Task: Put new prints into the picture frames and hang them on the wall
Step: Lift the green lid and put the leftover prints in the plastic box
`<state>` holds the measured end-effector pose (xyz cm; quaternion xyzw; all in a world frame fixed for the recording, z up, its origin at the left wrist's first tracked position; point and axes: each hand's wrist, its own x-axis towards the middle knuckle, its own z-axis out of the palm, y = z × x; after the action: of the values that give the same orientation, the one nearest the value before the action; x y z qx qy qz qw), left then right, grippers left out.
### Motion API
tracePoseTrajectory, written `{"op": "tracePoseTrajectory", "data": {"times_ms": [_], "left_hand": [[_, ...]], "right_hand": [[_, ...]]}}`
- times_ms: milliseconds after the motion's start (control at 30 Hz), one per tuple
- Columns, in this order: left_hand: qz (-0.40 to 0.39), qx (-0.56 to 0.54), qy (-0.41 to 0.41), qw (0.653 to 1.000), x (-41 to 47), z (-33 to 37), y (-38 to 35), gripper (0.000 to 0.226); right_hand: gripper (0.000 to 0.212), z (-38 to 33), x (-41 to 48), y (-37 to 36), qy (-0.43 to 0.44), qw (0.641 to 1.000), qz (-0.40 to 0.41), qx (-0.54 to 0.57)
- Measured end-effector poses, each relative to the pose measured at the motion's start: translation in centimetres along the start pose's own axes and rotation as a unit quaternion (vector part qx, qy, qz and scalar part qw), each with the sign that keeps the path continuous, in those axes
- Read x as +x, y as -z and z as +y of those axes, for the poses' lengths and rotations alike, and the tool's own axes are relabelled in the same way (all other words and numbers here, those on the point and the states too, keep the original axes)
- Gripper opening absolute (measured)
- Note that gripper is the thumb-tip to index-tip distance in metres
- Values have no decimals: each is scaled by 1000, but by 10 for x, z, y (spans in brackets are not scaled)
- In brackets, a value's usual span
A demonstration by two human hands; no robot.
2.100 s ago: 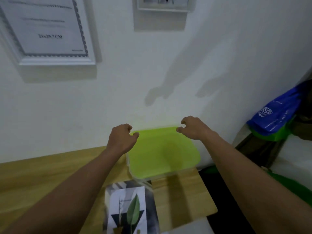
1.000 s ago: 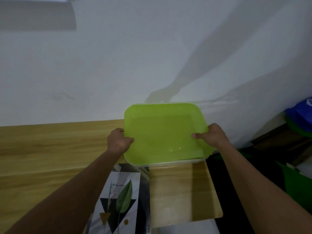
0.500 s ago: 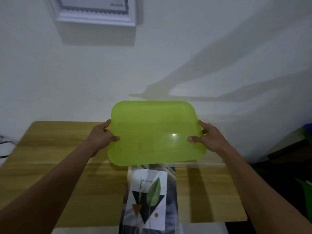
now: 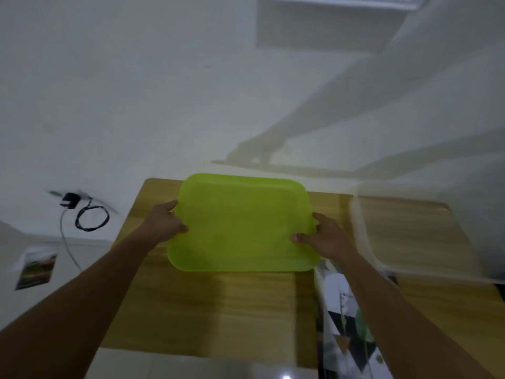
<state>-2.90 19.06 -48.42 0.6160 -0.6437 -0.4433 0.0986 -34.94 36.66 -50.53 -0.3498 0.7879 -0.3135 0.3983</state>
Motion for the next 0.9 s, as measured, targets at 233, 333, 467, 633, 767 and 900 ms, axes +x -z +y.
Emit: {"op": "tracePoseTrajectory", "data": {"times_ms": [233, 333, 467, 633, 767, 900], "left_hand": [[-6, 72, 28, 997, 56, -71, 29, 84], [8, 134, 13, 991, 64, -78, 37, 79], [41, 177, 9, 983, 76, -89, 44, 76], [81, 151, 11, 985, 80, -110, 38, 67], [80, 164, -8, 983, 83, -114, 35, 65], [105, 164, -31, 980, 75, -109, 28, 59]], "right_hand": [[70, 0, 41, -82, -4, 999, 14, -41], [66, -4, 52, -106, -14, 997, 21, -67], [77, -4, 67, -127, -2, 982, 25, -186], [74, -10, 65, -136, 16, 960, 40, -275], [81, -8, 64, -135, 18, 964, 25, -265], [85, -10, 57, -128, 30, 971, 19, -235]]}}
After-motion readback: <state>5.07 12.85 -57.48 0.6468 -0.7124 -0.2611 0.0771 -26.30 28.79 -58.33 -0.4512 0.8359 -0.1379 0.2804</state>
